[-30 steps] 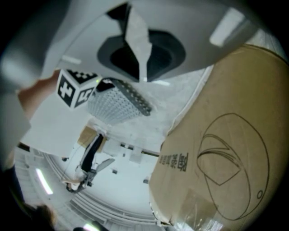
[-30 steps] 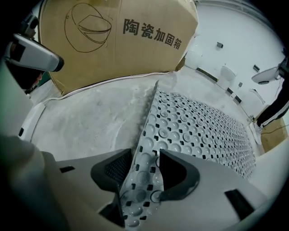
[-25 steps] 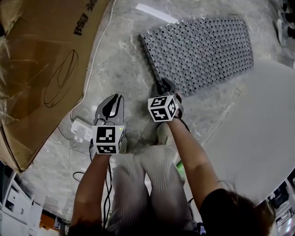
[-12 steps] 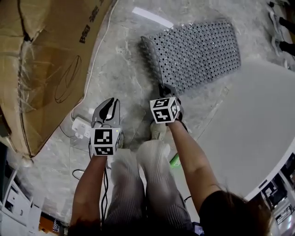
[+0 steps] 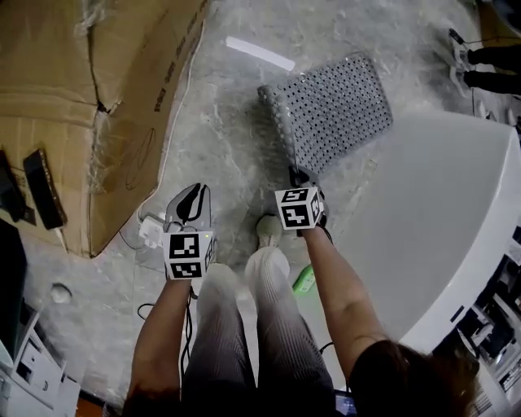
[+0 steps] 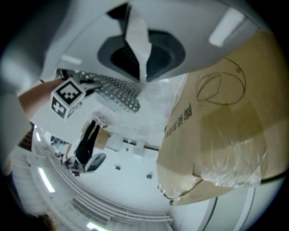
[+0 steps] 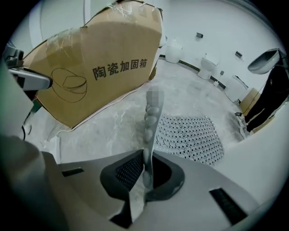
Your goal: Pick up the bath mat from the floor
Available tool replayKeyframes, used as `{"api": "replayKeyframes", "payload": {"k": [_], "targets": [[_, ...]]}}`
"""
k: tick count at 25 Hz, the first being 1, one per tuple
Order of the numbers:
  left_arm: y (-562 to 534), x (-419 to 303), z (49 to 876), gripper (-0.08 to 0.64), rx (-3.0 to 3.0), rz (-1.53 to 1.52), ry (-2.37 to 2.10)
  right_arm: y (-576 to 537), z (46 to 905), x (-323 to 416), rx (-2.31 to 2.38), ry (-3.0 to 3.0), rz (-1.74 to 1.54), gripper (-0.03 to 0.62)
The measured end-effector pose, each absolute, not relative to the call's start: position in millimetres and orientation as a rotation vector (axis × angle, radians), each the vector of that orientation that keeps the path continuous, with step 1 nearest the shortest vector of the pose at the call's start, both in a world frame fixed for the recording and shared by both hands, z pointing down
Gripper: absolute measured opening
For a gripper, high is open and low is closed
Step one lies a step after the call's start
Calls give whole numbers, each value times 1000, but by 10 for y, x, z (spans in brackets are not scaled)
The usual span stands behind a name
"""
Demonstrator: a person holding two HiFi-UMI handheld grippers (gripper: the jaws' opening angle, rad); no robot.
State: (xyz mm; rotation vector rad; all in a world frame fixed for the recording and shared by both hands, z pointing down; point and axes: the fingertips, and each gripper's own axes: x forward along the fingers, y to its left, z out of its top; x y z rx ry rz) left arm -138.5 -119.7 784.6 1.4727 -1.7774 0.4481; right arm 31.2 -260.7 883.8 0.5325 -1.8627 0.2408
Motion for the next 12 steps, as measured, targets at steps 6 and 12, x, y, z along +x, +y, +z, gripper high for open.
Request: {"api": "replayKeyframes", "payload": {"k": [6, 12], "targets": [[-1293, -1398, 7289, 43, 1492, 470, -1760, -2771, 8216, 424, 558, -1871, 271, 11], [-1422, -1337, 6756, 41, 1523, 470, -1755, -2927, 7603, 482, 586, -1915, 337, 11]]}}
